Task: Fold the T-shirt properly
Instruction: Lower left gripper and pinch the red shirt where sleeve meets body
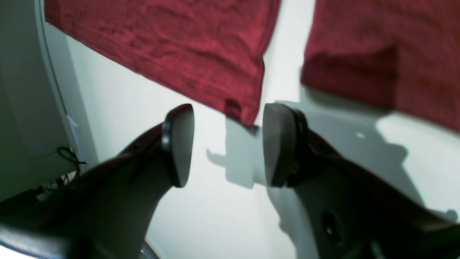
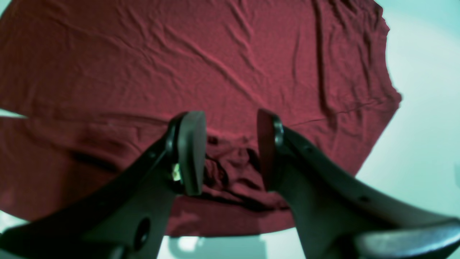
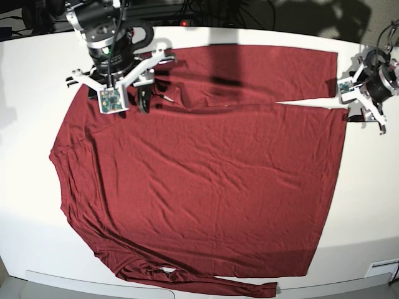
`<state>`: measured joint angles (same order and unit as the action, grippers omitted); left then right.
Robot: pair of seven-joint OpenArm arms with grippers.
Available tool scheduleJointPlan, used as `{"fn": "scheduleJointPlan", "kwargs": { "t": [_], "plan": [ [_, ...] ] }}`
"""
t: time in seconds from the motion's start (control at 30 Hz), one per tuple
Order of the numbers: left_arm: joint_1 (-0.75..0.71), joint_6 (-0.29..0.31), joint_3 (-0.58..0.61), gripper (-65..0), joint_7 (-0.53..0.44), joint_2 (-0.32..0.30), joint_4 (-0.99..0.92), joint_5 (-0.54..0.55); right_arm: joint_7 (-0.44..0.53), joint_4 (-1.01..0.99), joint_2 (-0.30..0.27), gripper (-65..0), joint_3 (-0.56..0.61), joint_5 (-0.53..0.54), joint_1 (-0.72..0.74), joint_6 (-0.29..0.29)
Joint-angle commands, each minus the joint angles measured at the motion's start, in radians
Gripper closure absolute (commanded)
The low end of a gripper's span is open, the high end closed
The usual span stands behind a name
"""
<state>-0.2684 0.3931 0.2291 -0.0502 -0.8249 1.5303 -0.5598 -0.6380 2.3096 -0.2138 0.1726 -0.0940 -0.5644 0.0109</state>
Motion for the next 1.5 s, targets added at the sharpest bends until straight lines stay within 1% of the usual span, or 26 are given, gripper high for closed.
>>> {"fn": "scheduleJointPlan", "kwargs": {
  "t": [0.0, 0.1, 0.2, 0.33, 0.43, 0.53, 0.6, 0.67, 0.7, 0.77, 0.9, 1.03, 1.1, 1.2, 1.37, 1.4, 1.47],
  "plan": [
    [0.010, -0.015, -0.009, -28.9, -0.003, -0.023, -0.002, 0.002, 0.018, 0.021, 0.005, -24.6, -0.002, -0.003, 0.003, 0.005],
    [0.011, -0.014, -0.009, -28.9, -0.005, -0.023, -0.043, 0.002, 0.018, 0.021, 0.009, -24.6, -0.002, -0.003, 0.003, 0.005],
    [0.015, -0.015, -0.002, -28.9, -0.036, -0.019, -0.097, 0.001, 0.018, 0.021, 0.009, -24.6, -0.002, -0.003, 0.005, 0.005],
    [0.054, -0.015, 0.027, -28.9, -0.026, 0.008, -0.143, -0.017, 0.018, 0.021, 0.009, -24.6, -0.002, -0.003, 0.005, 0.005],
    [0.082, -0.015, 0.079, -28.9, -0.025, 0.009, -0.149, -0.017, 0.018, 0.021, 0.009, -24.6, -0.002, -0.003, 0.009, 0.005],
    [0.115, -0.014, 0.167, -28.9, -0.014, 0.010, -0.149, -0.018, 0.016, 0.021, 0.009, -24.6, -0.002, -0.003, 0.022, 0.005],
    [0.145, -0.015, 0.234, -28.9, 0.048, 0.010, -0.149, -0.021, 0.014, 0.021, 0.009, -24.6, -0.002, -0.003, 0.033, 0.005],
    [0.171, -0.015, 0.279, -28.9, 0.146, 0.010, -0.149, -0.019, 0.008, 0.021, 0.009, -24.6, -0.002, -0.003, 0.041, 0.005],
    [0.178, -0.015, 0.286, -28.9, 0.189, 0.009, -0.149, -0.018, 0.008, 0.021, 0.009, -24.6, -0.002, -0.003, 0.041, 0.005],
    [0.183, -0.015, 0.288, -28.9, 0.235, -0.003, -0.149, -0.008, 0.007, 0.021, 0.009, -24.6, -0.002, -0.003, 0.041, 0.005],
    [0.171, -0.016, 0.288, -28.9, 0.237, -0.049, -0.149, -0.009, 0.000, 0.021, 0.009, -24.6, -0.002, -0.003, 0.041, 0.004],
    [0.145, -0.016, 0.288, -28.9, 0.238, -0.077, -0.149, -0.009, 0.000, 0.021, 0.009, -24.6, -0.002, -0.003, 0.041, 0.004],
    [0.134, -0.016, 0.288, -28.9, 0.233, -0.073, -0.149, -0.009, 0.000, 0.021, 0.009, -24.6, -0.002, -0.003, 0.041, 0.004],
    [0.124, -0.017, 0.289, -28.9, 0.198, -0.064, -0.148, -0.010, 0.000, 0.021, 0.009, -24.6, -0.002, -0.003, 0.041, 0.004],
    [0.095, -0.018, 0.290, -28.9, 0.195, -0.048, -0.143, -0.021, -0.006, 0.021, 0.009, -24.6, -0.002, -0.003, 0.041, 0.004],
    [0.087, -0.018, 0.290, -28.9, 0.190, -0.045, -0.142, -0.035, -0.006, 0.021, 0.009, -24.6, -0.002, -0.003, 0.041, 0.004],
    [0.073, -0.018, 0.290, -28.9, 0.165, -0.034, -0.141, -0.113, -0.006, 0.021, 0.009, -24.6, -0.002, -0.003, 0.041, 0.004]
  ]
}}
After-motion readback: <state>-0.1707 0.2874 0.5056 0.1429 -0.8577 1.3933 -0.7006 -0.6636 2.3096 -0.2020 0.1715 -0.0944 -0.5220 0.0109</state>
